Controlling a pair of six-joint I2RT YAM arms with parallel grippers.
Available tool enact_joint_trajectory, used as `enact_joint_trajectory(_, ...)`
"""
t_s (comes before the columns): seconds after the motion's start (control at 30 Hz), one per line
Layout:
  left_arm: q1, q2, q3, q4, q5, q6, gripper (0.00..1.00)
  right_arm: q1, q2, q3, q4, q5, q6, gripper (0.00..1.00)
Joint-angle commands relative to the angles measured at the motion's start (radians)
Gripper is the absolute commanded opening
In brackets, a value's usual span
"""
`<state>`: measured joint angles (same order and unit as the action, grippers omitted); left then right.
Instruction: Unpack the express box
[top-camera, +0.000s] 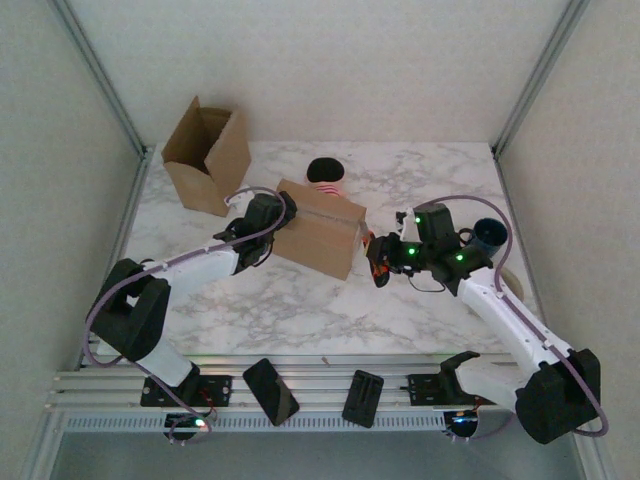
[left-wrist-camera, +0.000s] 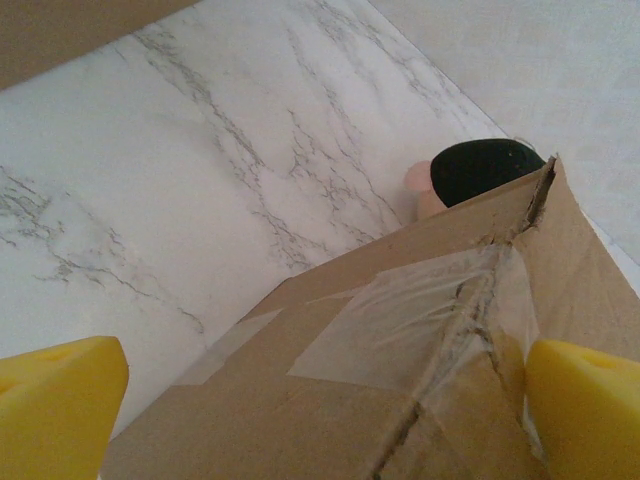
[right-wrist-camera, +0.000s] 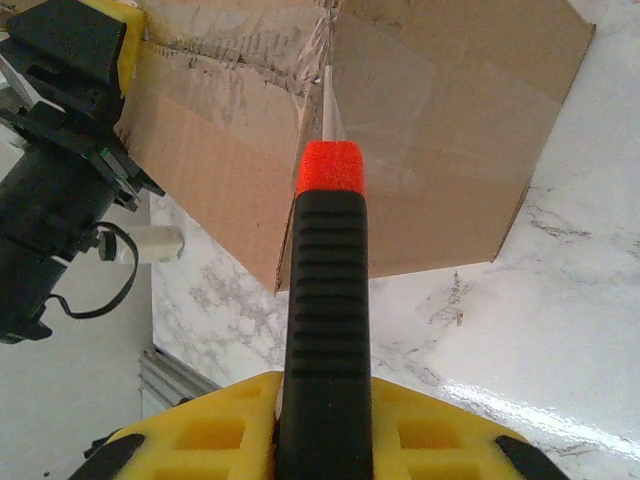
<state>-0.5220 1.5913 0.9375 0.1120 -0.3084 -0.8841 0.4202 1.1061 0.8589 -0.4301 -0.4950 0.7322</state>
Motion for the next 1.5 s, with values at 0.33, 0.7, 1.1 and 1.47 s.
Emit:
enact_joint_trajectory(0.33, -0.003, 0.081, -0.048, -0.229, -0.027, 0.024, 1.00, -0.012, 0.002, 0.039, 0.024, 0.007, -0.009, 0.00)
enact_joint_trajectory(0.7, -0.003, 0.081, -0.047, -0.230, -0.025, 0.025, 1.00, -0.017, 0.011, 0.034, 0.040, 0.002, 0.000, 0.00)
enact_joint_trajectory(1.1, -0.002, 0.084, -0.046, -0.229, -0.024, 0.025, 1.00, -0.017, 0.029, 0.020, 0.051, -0.001, 0.013, 0.00)
enact_joint_trajectory(1.47, -0.003, 0.086, -0.045, -0.229, -0.023, 0.024, 1.00, -0.018, -0.009, 0.037, -0.001, 0.044, 0.003, 0.00)
